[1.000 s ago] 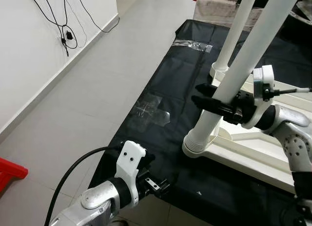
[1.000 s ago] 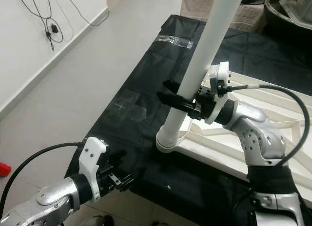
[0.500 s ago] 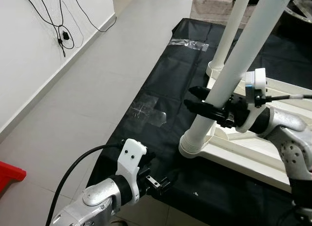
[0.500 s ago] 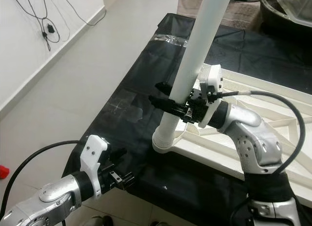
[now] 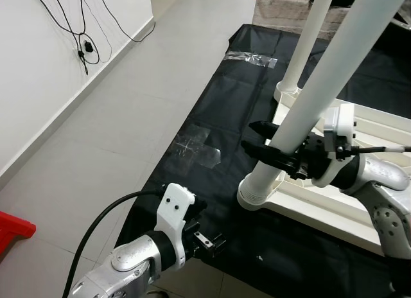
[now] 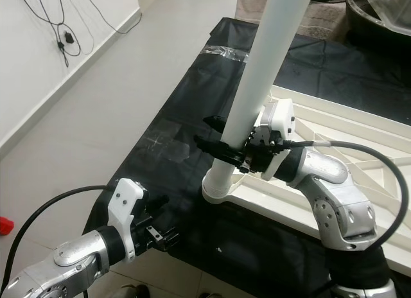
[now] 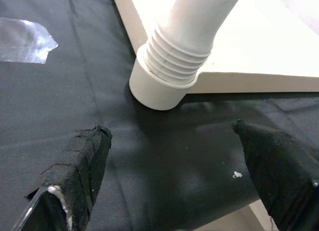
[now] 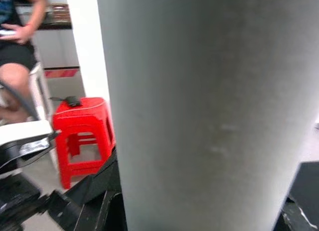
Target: Building children table
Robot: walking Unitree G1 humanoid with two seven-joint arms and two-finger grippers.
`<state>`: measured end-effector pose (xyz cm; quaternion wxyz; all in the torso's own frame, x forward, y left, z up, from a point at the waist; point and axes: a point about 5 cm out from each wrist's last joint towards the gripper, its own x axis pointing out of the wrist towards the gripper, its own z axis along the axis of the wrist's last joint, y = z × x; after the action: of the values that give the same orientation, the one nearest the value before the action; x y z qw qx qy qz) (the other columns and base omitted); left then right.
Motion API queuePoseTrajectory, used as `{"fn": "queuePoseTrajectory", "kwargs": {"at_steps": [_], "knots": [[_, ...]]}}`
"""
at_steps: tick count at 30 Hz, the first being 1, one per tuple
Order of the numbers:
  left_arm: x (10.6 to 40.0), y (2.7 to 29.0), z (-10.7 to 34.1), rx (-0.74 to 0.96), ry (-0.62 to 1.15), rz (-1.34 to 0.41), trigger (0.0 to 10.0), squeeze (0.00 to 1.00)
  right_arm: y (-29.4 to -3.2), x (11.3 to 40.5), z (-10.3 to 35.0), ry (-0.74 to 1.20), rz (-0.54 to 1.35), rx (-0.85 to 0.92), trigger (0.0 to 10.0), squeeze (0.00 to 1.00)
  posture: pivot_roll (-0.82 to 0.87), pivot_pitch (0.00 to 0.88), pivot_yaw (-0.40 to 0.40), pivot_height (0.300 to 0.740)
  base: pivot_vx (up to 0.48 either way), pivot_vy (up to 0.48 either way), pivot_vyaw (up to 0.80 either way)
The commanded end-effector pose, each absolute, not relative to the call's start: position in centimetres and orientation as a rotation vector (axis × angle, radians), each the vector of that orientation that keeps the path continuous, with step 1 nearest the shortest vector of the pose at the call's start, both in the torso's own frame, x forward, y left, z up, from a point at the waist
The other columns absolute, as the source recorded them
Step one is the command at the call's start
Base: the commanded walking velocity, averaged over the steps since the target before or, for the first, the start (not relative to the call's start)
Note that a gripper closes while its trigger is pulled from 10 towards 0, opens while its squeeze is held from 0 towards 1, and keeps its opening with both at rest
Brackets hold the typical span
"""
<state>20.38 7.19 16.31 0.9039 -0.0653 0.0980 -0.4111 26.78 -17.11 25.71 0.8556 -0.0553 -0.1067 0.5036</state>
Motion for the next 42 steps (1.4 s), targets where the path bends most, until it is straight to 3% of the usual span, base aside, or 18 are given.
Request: {"fn": "queuePoseTrajectory", "kwargs": {"at_steps": [1,16,38,42], "knots": [[20.4,7.1,15.7,-0.129,0.226,-0.854,10.0,0.0,-16.6,27.0,23.3,-0.098,1.041,-0.066,10.0,0.0,0.17,0.174,-0.055,0.74,0.0,0.0,0.0],[21.2,7.0,15.2,-0.115,0.215,-0.852,10.0,0.0,-15.5,28.2,21.9,-0.097,0.631,0.088,10.0,0.0,0.15,0.126,-0.047,0.74,0.0,0.0,0.0],[23.5,7.1,14.9,-0.096,0.171,-0.82,10.0,0.0,-13.4,28.3,21.4,-0.071,0.086,0.028,10.0,0.0,0.14,0.081,-0.047,0.74,0.0,0.0,0.0],[23.8,7.1,14.7,-0.089,0.168,-0.814,10.0,0.0,-13.6,28.2,20.5,-0.058,-0.162,0.038,10.0,0.0,0.14,0.079,-0.048,0.74,0.0,0.0,0.0]]}}
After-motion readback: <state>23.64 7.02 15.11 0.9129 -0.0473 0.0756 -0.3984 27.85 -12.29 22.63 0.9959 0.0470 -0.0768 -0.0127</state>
